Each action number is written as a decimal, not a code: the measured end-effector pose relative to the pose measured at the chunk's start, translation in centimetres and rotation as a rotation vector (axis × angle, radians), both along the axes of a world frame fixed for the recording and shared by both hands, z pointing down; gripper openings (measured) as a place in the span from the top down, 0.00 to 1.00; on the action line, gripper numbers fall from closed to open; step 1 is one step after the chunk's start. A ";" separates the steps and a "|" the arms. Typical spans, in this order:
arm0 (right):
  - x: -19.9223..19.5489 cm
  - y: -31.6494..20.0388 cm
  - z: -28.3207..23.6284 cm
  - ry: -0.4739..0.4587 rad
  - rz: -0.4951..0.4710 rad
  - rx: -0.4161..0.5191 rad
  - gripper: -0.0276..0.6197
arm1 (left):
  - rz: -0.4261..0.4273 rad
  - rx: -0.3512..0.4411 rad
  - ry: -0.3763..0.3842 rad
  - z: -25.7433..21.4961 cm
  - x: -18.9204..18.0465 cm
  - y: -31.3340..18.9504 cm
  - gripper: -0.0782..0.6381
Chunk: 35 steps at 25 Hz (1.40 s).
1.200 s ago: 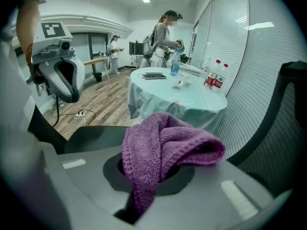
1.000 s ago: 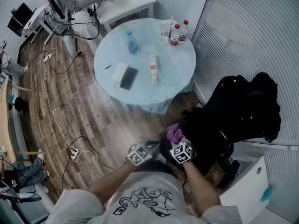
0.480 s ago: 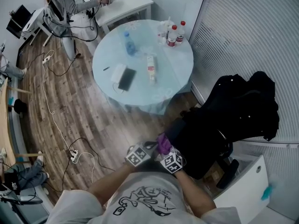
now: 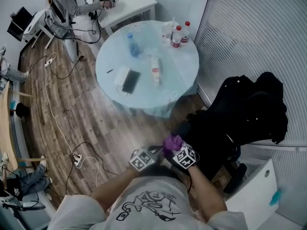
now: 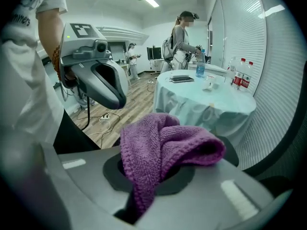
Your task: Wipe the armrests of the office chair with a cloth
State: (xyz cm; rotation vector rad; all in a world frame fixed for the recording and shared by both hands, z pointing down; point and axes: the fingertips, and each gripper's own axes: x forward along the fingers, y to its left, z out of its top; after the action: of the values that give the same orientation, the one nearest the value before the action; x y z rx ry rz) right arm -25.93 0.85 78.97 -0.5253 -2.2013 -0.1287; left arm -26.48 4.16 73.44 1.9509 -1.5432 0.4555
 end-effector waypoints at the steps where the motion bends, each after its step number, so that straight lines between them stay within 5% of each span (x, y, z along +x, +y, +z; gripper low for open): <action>1: -0.2 -0.7 0.1 0.004 0.000 0.007 0.91 | 0.000 0.000 0.000 0.0 0.0 0.0 0.89; 20: -4.8 -15.6 0.8 0.063 0.212 0.078 0.91 | -0.035 -0.018 0.003 0.2 -0.9 1.5 0.89; 28: -4.0 -12.9 0.8 0.041 0.193 0.054 0.91 | -0.039 -0.019 -0.003 0.5 -1.6 1.3 0.89; 35: -1.5 -4.9 0.2 -0.002 0.105 0.014 0.91 | -0.052 -0.013 -0.001 0.3 -2.3 0.7 0.89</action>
State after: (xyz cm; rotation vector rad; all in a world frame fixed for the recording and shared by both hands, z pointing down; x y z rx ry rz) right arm -27.44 -4.01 79.14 -0.4007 -2.2227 -0.0890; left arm -28.77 4.91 73.69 1.8962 -1.5840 0.4431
